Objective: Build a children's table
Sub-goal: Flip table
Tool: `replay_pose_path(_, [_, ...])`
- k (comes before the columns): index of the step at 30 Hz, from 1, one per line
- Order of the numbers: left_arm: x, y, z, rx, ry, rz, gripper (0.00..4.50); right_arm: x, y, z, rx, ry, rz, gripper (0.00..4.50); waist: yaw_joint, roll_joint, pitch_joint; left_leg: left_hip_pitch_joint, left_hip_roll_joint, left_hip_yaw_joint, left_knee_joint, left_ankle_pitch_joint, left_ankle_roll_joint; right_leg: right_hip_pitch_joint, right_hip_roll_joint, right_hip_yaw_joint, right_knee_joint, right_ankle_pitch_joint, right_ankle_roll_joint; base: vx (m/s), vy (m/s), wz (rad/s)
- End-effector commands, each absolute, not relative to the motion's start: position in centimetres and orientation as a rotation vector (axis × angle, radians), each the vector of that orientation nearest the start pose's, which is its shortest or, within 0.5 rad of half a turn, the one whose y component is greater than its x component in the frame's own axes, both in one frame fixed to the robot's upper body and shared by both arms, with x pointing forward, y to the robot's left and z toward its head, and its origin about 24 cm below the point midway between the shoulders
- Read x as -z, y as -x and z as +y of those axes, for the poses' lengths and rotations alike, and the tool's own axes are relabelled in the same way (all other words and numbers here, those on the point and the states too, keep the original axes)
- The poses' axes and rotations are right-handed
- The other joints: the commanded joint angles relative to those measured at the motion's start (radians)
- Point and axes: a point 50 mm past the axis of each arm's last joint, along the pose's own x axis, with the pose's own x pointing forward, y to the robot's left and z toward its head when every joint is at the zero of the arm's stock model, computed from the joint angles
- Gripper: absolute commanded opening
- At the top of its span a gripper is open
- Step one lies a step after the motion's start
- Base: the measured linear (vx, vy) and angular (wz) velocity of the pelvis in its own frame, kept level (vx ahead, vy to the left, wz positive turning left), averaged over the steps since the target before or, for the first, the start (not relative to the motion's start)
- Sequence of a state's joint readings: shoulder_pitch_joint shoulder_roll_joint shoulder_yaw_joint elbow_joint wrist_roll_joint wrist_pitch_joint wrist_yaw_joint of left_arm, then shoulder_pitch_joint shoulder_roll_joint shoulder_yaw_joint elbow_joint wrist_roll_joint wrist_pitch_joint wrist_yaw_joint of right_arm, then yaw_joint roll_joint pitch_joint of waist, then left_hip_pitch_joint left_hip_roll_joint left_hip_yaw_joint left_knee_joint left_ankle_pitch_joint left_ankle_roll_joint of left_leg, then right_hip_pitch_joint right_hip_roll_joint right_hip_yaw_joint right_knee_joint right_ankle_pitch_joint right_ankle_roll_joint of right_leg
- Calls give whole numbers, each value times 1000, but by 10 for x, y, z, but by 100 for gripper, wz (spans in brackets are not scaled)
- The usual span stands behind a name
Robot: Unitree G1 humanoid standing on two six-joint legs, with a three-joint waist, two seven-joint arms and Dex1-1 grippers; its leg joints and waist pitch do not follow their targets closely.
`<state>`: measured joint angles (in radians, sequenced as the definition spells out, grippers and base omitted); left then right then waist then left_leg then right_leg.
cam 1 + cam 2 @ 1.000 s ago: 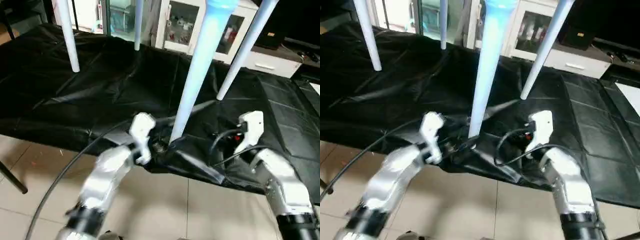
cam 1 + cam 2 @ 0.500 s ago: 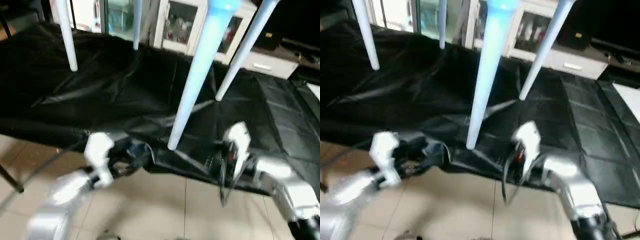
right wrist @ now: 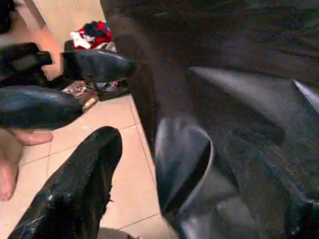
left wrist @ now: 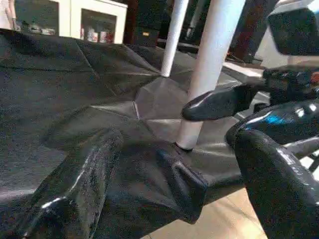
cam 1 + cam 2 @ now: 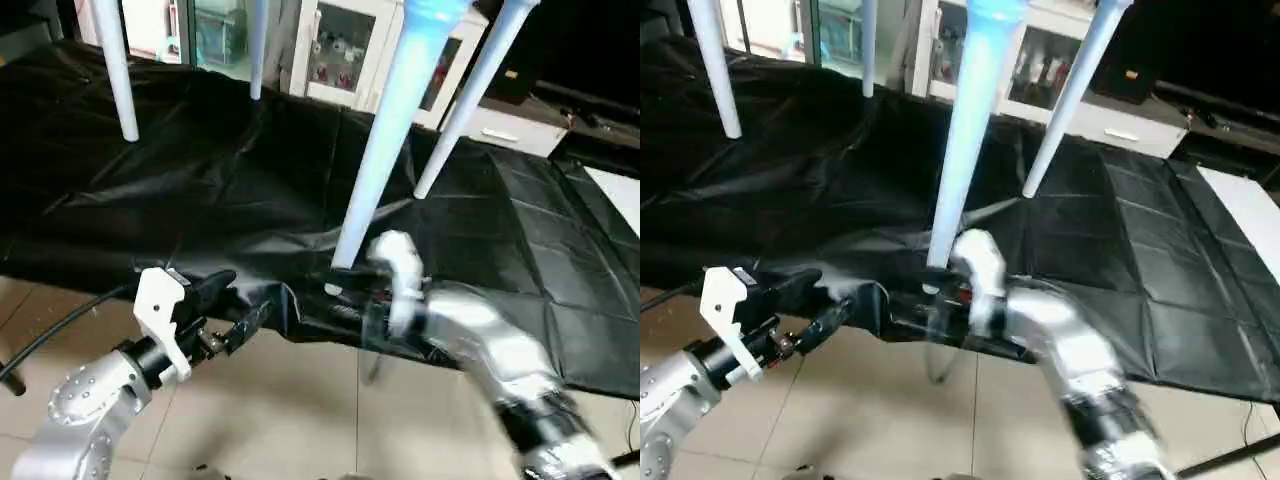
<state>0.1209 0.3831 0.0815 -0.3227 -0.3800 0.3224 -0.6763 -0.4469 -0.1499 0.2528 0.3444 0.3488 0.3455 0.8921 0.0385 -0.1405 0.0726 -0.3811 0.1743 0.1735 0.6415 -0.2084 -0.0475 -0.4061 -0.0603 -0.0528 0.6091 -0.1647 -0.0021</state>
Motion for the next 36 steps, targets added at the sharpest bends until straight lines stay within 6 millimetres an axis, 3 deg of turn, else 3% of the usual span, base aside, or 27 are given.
replay_pose_path(1, [-83,-216,183,720,18,90,409,-52,-298,-72,-1162,-148,297,364,-4,39,-38,41,63,-42,-122,-518,-117,-3,-82,44,-90,-514,-100,0,0,0])
replay_pose_path(4, [-88,-212,184,751,25,83,409,-48,-311,-66,-1045,-191,275,364,-5,37,-43,29,62,-45,-126,-491,-120,8,-87,44,-81,-479,-117,0,0,0])
replay_pose_path(6, [-90,-209,183,773,30,78,409,-46,-316,-66,-977,-209,254,364,-7,37,-46,29,63,-43,-124,-478,-123,6,-89,46,-77,-464,-125,0,0,0])
replay_pose_path(8, [-91,-209,183,779,25,77,409,-45,-321,-71,-909,-223,244,364,-4,46,-46,37,63,-35,-124,-454,-121,3,-79,48,-71,-403,-135,0,0,0])
replay_pose_path(10, [-90,-209,182,778,24,79,409,-45,-325,-81,-824,-235,211,364,-2,47,-46,39,63,-31,-124,-450,-122,1,-77,47,-70,-381,-135,0,0,0])
replay_pose_path(13, [-89,-209,181,786,25,82,409,-45,-328,-91,-744,-261,176,364,1,50,-51,34,62,-29,-125,-409,-125,11,-75,47,-61,-314,-139,0,0,0])
replay_pose_path(21, [-88,-210,179,797,26,85,409,-54,-327,-124,-562,-320,76,364,4,49,-57,32,61,-24,-121,-332,-106,21,-75,49,-55,-253,-149,0,0,0])
replay_pose_path(24, [-87,-210,179,798,27,86,409,-54,-326,-137,-496,-325,63,364,4,51,-55,33,61,-23,-122,-328,-107,21,-73,49,-55,-254,-148,0,0,0])
replay_pose_path(25, [-87,-211,179,800,26,87,409,-53,-324,-144,-467,-331,62,364,6,57,-56,34,60,-24,-121,-335,-109,21,-73,49,-55,-259,-147,0,0,0])
replay_pose_path(28, [-86,-212,178,802,25,88,409,-51,-320,-152,-437,-333,62,364,5,54,-54,32,60,-24,-122,-361,-108,21,-73,49,-61,-297,-139,0,0,0])
replay_pose_path(29, [-86,-212,178,803,25,88,409,-51,-319,-156,-420,-329,59,364,7,57,-53,35,60,-24,-122,-375,-108,19,-75,50,-64,-320,-132,0,0,0])
replay_pose_path(36, [-85,-213,178,808,24,91,409,-53,-314,-198,-229,-302,22,364,8,58,-49,40,58,-28,-123,-452,-112,11,-74,49,-77,-427,-105,0,0,0])
